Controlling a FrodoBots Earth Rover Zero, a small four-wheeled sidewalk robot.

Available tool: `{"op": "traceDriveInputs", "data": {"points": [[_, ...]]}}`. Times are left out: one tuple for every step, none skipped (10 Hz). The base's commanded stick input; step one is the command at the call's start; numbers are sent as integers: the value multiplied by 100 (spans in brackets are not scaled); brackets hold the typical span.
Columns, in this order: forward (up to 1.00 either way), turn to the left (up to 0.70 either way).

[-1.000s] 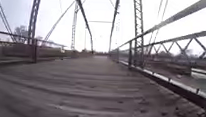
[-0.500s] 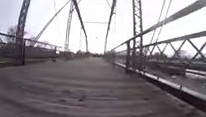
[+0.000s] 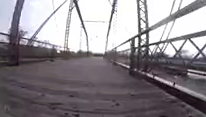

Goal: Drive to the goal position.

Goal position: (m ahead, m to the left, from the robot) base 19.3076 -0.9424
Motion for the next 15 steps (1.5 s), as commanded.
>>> {"op": "traceDriveInputs", "data": {"points": [[100, 0], [100, 0], [100, -1], [100, -2], [100, -1], [100, 0], [100, 0], [100, -2], [100, -2], [100, -2], [100, -2], [100, -2], [100, -2], [100, -2], [100, -3]]}}
